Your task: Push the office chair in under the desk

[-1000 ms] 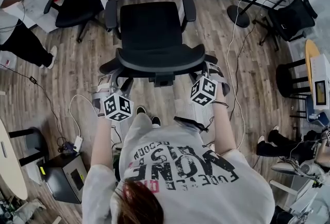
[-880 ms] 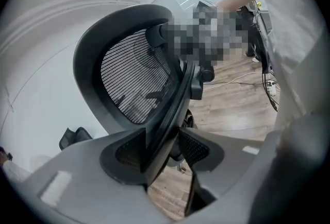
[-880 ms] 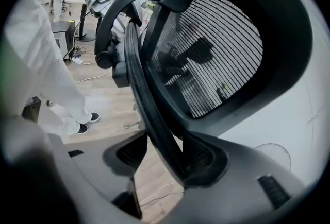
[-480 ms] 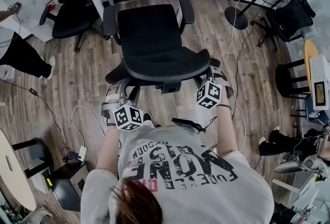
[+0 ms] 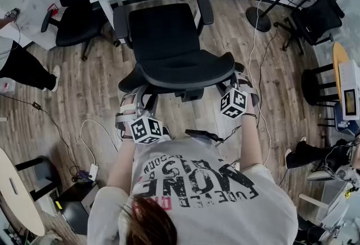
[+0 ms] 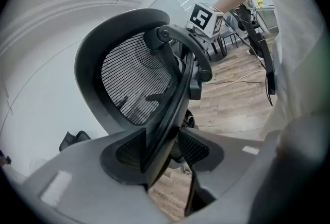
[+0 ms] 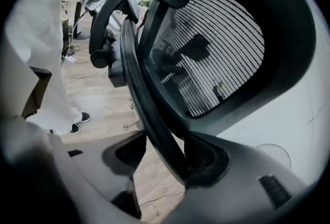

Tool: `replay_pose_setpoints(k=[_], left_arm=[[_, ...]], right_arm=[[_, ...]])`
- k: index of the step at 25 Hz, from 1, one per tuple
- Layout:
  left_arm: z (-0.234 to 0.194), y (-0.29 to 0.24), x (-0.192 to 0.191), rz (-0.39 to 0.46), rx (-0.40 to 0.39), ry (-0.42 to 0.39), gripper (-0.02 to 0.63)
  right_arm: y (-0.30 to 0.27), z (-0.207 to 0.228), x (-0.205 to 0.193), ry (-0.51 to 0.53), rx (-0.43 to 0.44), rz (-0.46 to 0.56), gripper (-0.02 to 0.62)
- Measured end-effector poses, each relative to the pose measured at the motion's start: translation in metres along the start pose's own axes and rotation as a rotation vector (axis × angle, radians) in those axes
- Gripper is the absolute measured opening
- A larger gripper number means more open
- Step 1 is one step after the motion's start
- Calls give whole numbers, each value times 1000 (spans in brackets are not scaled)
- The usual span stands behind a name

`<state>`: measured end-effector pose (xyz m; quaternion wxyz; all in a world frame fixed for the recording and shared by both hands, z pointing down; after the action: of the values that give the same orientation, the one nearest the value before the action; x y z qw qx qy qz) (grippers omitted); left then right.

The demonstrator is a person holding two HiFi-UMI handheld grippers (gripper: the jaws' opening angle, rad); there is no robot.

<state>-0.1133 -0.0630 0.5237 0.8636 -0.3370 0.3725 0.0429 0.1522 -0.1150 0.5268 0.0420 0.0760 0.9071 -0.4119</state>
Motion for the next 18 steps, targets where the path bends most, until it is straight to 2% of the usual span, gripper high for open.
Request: replay_pose_setpoints(k=[12, 18], left_arm=[[-9, -17, 5, -6, 24, -3, 204], [-23, -41, 14, -29, 31, 7, 206]], right_arm=[[-16, 17, -5, 10, -15, 0, 215], [-38, 41, -13, 11, 19, -10, 215]])
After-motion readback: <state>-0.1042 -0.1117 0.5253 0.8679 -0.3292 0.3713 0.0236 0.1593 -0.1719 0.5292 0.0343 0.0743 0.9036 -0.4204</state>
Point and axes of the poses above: the fingertips, and each gripper's own axes: y backward along the fingers, z to its right, x out of its top, the point moved 5 cm from there along y, backward along the fingers, and after that the axes turned 13 degrees about y, right-handed, at the moved point
